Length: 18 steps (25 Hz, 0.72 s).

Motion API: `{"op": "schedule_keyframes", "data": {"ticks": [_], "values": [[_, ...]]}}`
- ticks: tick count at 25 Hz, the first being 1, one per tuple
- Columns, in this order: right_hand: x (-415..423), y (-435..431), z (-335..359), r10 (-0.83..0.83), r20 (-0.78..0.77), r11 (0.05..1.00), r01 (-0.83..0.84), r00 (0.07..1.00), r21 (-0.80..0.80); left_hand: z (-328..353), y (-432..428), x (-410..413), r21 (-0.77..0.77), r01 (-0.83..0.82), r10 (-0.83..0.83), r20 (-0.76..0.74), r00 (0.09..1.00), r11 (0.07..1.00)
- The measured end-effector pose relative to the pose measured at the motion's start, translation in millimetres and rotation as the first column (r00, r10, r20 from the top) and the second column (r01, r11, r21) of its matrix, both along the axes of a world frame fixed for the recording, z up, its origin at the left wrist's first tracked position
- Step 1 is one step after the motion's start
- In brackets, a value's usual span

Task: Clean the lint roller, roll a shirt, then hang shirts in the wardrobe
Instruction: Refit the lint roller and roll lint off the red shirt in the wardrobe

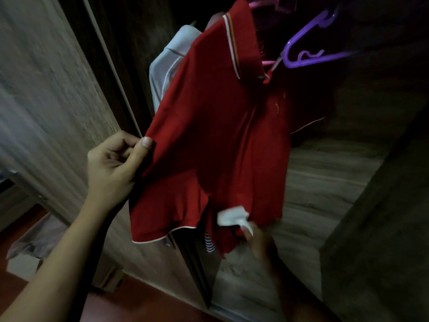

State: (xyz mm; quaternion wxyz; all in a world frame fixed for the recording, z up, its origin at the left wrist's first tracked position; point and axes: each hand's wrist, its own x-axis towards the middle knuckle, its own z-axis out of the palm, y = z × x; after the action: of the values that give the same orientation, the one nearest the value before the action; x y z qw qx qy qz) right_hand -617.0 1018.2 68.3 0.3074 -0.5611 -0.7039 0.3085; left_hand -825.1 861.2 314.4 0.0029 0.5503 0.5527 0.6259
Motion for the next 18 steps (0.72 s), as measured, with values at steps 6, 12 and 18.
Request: {"op": "schedule_keyframes", "data": {"ticks": [6,12,18], "values": [[25.4,24.5,53.2,-0.004,-0.143,0.993,0.021,0.99,0.12,1.1,0.6,1.1,-0.009,-0.025,0.025,0.001,1.0,1.0],[4.4,18.2,187.5,0.144,-0.353,0.846,0.07,0.924,0.528,0.6,0.8,1.8,0.019,-0.026,0.026,-0.009,1.0,0.999],[-18.4,-45.6,9.6,0.204,-0.164,0.976,-0.188,0.965,0.112,0.5,-0.7,2.2,-0.004,-0.044,0.044,-0.053,0.998,0.999]]}}
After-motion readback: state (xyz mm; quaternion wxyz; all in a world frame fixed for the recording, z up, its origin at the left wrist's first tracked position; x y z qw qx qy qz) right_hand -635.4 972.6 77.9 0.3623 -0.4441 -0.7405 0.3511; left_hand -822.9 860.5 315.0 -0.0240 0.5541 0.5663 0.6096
